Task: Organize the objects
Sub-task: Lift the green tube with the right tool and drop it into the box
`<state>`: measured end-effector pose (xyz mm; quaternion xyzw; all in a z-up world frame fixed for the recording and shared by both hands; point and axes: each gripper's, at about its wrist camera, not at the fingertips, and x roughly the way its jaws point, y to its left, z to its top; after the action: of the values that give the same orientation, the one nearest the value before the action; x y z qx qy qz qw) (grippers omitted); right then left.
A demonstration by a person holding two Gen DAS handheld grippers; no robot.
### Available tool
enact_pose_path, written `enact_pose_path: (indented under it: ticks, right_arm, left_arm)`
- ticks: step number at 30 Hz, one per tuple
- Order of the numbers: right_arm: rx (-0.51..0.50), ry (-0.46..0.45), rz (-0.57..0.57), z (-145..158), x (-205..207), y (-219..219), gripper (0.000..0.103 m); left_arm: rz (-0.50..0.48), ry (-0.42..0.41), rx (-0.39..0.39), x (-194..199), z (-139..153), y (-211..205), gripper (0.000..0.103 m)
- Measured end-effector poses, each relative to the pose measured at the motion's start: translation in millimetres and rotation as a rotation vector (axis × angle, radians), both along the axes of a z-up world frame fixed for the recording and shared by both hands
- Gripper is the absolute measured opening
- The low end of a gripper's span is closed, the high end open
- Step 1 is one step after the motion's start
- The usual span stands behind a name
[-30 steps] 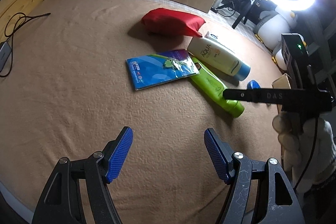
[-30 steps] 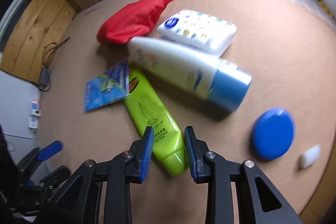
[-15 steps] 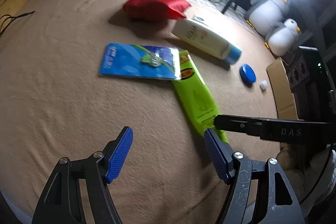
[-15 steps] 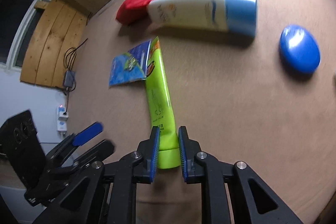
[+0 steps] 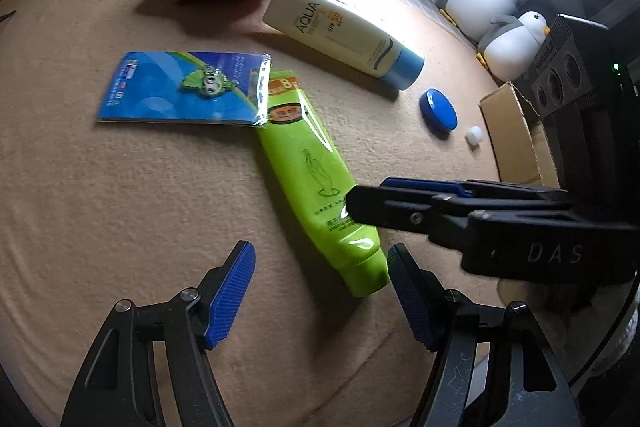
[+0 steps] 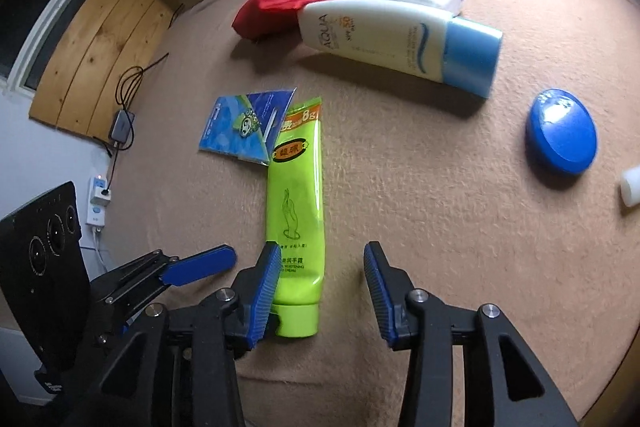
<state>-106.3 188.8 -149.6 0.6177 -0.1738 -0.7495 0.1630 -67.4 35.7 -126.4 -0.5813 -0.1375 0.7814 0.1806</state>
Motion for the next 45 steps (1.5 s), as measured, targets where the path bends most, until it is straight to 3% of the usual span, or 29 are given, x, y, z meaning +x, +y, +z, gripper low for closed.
enact_pose_path:
  ticks: [6, 8, 9, 11, 13, 25, 35, 45]
  right_arm:
    - [0.000, -0.030, 0.040, -5, -3, -9, 0.040]
    - [0.001, -0.032, 0.048, -6, -3, -11, 0.039]
    - [-0.003, -0.032, 0.053, -5, -4, -11, 0.038]
    - [-0.029, -0.044, 0.064, -7, -4, -13, 0.025]
    - [-0.024, -0.039, 0.053, -7, -4, -13, 0.025]
    - [-0.093, -0.049, -0.044, -5, 7, 13, 0.019]
    - [-0.107, 0.012, -0.132, 25, 21, 48, 0.018]
    - [-0.088, 0.087, -0.249, 64, 41, 112, 0.018]
  left_arm:
    - [-0.011, -0.006, 0.015, -6, -1, 10, 0.070]
    - [-0.020, -0.006, 0.021, -8, -2, 12, 0.064]
    - [-0.026, -0.008, 0.026, -8, -2, 14, 0.056]
    - [-0.026, -0.005, 0.018, -9, -3, 17, 0.053]
    - [-0.023, 0.000, 0.012, -10, -3, 18, 0.050]
    - [-0.026, -0.004, 0.052, -5, -2, 31, 0.047]
    - [-0.097, 0.071, 0.035, -7, 33, 66, 0.047]
    - [-0.214, 0.149, 0.047, -13, 71, 137, 0.047]
